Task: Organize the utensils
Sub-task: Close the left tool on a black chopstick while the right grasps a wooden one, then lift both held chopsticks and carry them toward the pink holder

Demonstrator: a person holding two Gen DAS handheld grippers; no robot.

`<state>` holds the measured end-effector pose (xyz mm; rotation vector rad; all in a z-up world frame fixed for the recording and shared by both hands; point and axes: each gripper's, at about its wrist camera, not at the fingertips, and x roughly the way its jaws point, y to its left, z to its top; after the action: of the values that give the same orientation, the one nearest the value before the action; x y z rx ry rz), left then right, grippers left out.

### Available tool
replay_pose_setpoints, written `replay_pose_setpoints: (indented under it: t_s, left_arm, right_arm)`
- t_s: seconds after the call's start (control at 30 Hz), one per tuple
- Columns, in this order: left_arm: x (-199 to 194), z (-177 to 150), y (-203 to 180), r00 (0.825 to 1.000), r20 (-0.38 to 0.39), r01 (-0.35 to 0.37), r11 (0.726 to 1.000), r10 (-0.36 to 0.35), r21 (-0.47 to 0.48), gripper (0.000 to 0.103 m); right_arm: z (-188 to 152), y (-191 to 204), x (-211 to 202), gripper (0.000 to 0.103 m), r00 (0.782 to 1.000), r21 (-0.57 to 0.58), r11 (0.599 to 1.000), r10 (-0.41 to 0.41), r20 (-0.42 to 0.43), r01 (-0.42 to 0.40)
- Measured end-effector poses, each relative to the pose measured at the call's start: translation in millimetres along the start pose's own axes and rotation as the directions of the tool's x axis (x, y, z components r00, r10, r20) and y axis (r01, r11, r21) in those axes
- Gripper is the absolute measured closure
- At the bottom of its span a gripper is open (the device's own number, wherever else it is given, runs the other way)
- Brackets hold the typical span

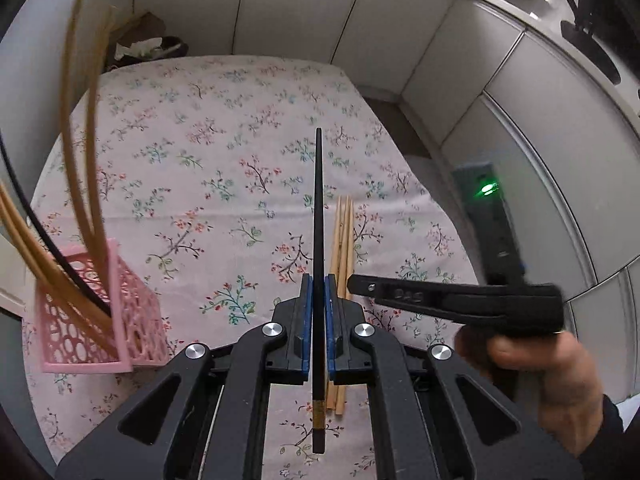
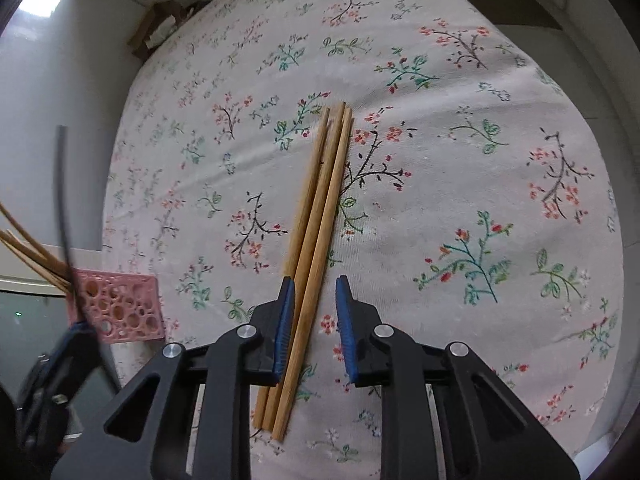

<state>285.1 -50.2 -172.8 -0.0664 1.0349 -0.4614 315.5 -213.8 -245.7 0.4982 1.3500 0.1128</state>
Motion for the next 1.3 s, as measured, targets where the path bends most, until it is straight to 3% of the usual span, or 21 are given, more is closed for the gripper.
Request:
replay_pose_setpoints:
  t_s: [0.17,0.5,0.6,0.83,1.03,1.2,1.3]
  left_arm:
    - [-9.1,-1.6,3.7,1.0,0.017,-0.002,1.0,0.001,0.007,0.098]
    - [-29.4,-1.2,8.3,0.999,0.049,0.011,1.0,-0.011,0.001,0.098]
    - [-30.3,-1.5,7.6,0.999,0.051,0.012,1.0,-0.012,0.006,0.098]
    - [-33.4,-2.1,4.7,0.998,0.065,0.0,1.0,-0.001,0.015,0.098]
    - [-33.8,-3.6,-0.7,0.997,0.072,-0.012,0.999,0.009,0.033,0.098]
    - [-37.3,-3.4,-1.9,0.996,0.086,-0.015,0.999,0.013,0.031,0.098]
    - [-45.0,-2.4,-1.1,0.994,0.11,-0.016,0.999,0.013,0.029,0.098]
  right_arm:
    - [5.2,15.9,5.9,0.085,0.998,-0.107,0.992,-0.063,0.024,0.066]
    - [9.2,9.5,8.9,0.089,1.0,-0.101,0.995,-0.027,0.011,0.028]
    - [8.2,12.6,7.5,0.096,1.0,-0.105,0.994,-0.026,0.009,0.027]
    - [7.3,13.9,10.1,0.096,0.999,-0.14,0.989,-0.042,-0.001,0.042]
    - [5.1,33.6,16.4,0.093,0.994,-0.244,0.963,-0.111,0.021,0.112]
    - [5.9,31.7,14.0,0.095,0.996,-0.211,0.974,-0.086,0.015,0.087]
    - [4.3,33.4,-21.6,0.096,0.997,-0.205,0.979,0.005,0.076,0.011]
